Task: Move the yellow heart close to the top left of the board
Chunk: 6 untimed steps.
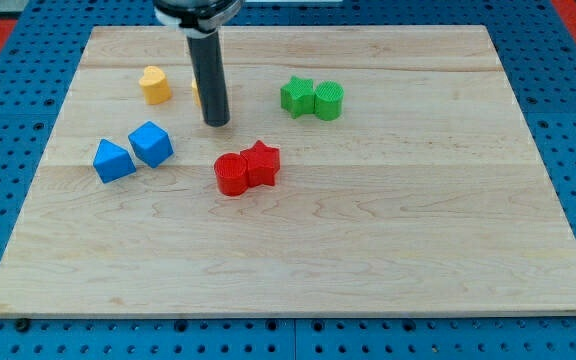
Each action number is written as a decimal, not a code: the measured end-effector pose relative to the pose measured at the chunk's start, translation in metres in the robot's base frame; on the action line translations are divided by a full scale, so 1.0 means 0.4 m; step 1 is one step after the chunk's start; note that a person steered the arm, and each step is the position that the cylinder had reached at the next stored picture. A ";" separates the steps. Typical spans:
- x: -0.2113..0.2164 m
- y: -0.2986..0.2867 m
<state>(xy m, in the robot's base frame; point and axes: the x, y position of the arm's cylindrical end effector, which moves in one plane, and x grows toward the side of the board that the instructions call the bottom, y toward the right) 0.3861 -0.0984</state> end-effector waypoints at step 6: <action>-0.174 -0.155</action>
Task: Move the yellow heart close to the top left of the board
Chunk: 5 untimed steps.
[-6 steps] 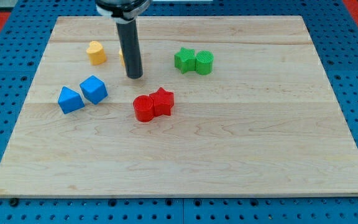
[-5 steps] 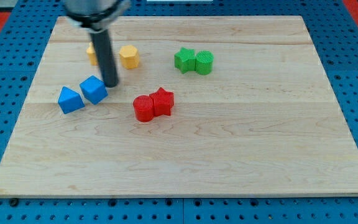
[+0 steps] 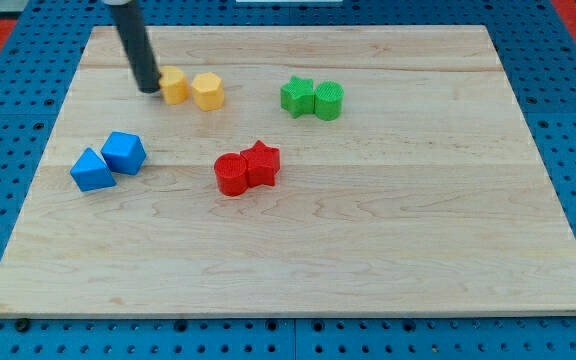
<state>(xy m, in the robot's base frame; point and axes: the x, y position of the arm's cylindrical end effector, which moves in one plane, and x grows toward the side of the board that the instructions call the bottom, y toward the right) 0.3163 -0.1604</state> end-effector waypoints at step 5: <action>0.099 0.147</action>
